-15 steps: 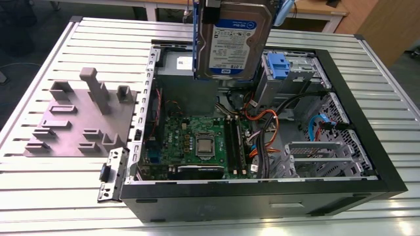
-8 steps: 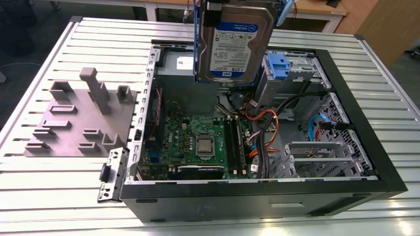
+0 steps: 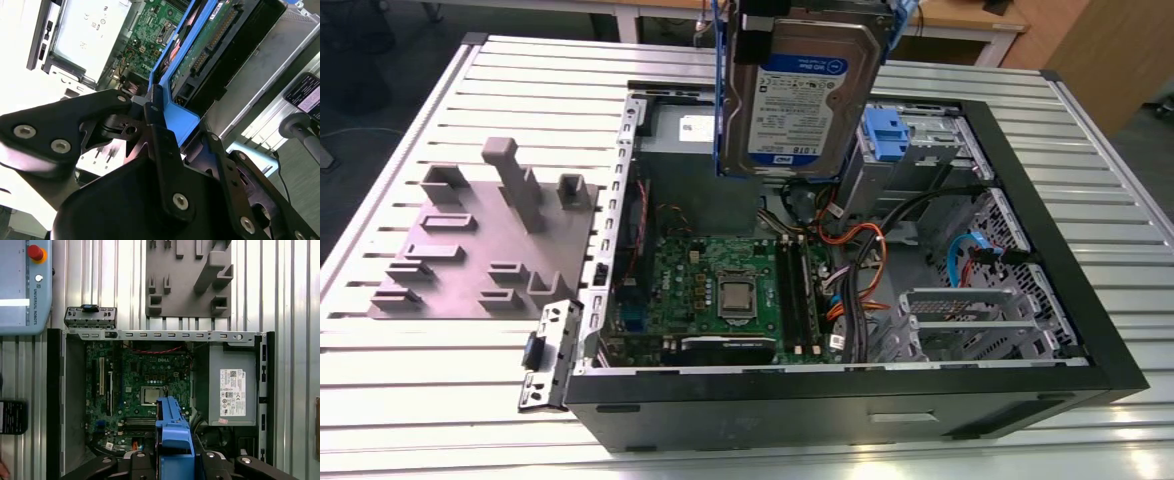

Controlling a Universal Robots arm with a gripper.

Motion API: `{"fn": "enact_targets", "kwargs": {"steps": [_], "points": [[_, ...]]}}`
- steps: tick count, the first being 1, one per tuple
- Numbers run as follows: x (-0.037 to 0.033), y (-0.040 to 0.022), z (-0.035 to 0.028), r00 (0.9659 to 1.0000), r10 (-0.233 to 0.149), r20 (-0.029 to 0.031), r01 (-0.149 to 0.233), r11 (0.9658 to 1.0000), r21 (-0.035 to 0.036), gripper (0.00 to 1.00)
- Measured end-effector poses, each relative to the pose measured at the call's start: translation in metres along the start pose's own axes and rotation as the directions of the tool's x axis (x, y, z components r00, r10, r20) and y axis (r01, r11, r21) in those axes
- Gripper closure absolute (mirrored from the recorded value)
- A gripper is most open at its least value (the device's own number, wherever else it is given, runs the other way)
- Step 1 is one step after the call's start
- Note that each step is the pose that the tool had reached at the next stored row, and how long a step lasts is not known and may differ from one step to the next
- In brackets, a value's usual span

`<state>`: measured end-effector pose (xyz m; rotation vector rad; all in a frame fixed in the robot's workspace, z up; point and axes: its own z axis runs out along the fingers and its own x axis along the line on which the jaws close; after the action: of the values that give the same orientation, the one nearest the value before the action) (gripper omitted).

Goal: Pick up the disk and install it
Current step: 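Insert the disk into the insertion slot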

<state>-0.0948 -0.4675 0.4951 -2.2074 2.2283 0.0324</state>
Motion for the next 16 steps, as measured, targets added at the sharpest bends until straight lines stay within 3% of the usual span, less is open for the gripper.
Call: {"fn": "enact_targets", "kwargs": {"steps": [16], "points": [[0.0083, -0.0007, 0.0000, 1.0000, 0.000, -0.0001, 0.000, 1.0000, 0.0000, 0.64]]}}
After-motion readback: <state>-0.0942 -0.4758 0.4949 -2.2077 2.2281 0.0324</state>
